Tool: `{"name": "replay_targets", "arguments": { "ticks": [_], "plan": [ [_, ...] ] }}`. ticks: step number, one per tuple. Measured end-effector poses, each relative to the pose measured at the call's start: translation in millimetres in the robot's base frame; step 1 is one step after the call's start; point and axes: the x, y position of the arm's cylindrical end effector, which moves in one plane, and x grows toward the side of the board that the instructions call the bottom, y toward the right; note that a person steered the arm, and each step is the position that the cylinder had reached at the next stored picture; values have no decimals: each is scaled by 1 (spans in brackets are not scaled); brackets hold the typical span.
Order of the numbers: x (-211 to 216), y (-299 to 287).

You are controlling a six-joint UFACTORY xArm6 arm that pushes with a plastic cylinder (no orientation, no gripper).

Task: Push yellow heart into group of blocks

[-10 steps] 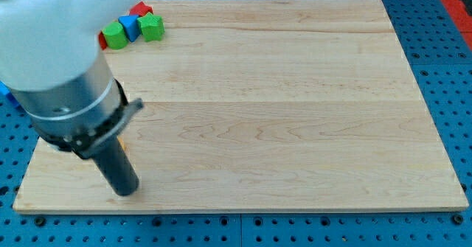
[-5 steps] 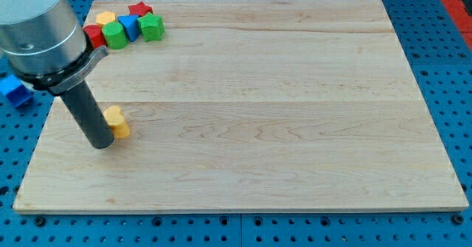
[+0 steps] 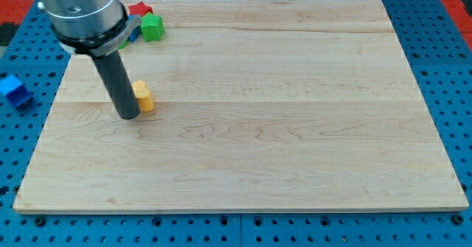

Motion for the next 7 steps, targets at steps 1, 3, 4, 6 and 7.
{"name": "replay_targets", "arguments": {
  "ticks": [1,3,4,6,7],
  "plan": [
    [0,27],
    [-26,20],
    [-26,18],
    [-47,-25],
    [-63,-49]
  ]
}}
